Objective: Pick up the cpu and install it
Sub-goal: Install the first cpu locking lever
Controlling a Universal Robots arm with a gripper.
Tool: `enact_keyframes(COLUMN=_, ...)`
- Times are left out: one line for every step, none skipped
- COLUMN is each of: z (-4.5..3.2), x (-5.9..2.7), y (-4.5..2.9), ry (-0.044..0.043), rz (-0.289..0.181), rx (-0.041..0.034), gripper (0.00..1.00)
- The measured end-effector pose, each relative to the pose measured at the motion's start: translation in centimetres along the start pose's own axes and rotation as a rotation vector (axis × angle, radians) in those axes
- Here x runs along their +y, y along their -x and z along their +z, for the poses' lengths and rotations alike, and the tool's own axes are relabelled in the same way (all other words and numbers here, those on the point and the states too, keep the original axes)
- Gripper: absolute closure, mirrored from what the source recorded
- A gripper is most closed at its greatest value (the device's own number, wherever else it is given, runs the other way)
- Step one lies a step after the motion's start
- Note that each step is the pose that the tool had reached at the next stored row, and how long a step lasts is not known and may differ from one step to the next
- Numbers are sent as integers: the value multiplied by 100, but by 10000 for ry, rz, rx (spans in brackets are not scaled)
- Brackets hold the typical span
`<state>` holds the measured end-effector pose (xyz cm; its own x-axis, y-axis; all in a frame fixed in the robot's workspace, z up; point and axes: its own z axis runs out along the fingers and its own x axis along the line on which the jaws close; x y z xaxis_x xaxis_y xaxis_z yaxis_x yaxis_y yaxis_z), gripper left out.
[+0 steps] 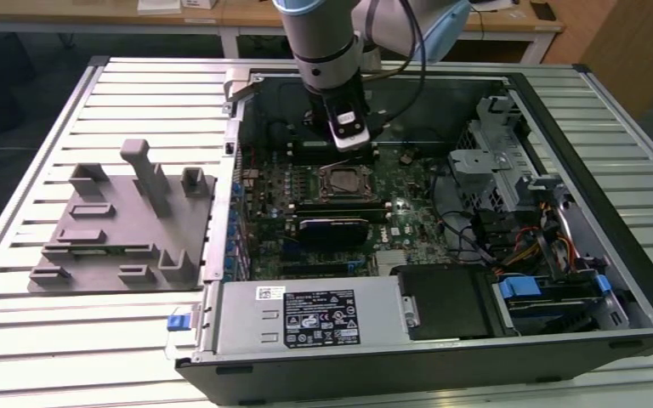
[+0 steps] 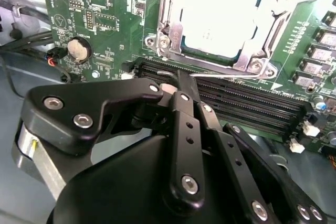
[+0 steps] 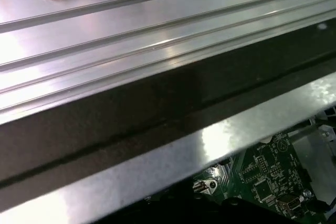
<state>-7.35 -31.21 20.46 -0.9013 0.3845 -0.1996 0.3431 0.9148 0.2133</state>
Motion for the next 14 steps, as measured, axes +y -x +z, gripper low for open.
enact_keyframes(z=10, x=-2, y=-2, ry=-2, rz=-1, rx=-1, gripper=89)
enact_keyframes(z=20, x=-4, y=-4, ry=-6, rz=-3, rx=-3, gripper=89)
enact_keyframes(z=29, x=-6, y=-6, ry=-12, rz=-4, rx=-5, gripper=89)
enact_keyframes(z=35, x=-9, y=-9, ry=-18, rz=-5, rx=-7, gripper=89)
enact_keyframes(z=41, x=-11, y=-13, ry=-22, rz=-6, rx=-9, gripper=89)
enact_keyframes(z=45, x=-13, y=-17, ry=-25, rz=-7, rx=-11, gripper=89)
enact_keyframes(z=47, x=-16, y=-22, ry=-30, rz=-8, rx=-11, gripper=89)
enact_keyframes(z=50, x=-19, y=-28, ry=-32, rz=-9, rx=-12, gripper=89)
enact_keyframes(z=53, x=-21, y=-33, ry=-34, rz=-9, rx=-14, gripper=89)
enact_keyframes(z=56, x=-24, y=-39, ry=-37, rz=-10, rx=-15, gripper=89)
enact_keyframes(z=58, x=-27, y=-45, ry=-41, rz=-12, rx=-16, gripper=89)
enact_keyframes(z=62, x=-30, y=-51, ry=-44, rz=-12, rx=-18, gripper=89)
enact_keyframes(z=65, x=-33, y=-57, ry=-49, rz=-14, rx=-20, gripper=89)
enact_keyframes(z=69, x=-35, y=-62, ry=-54, rz=-16, rx=-23, gripper=89)
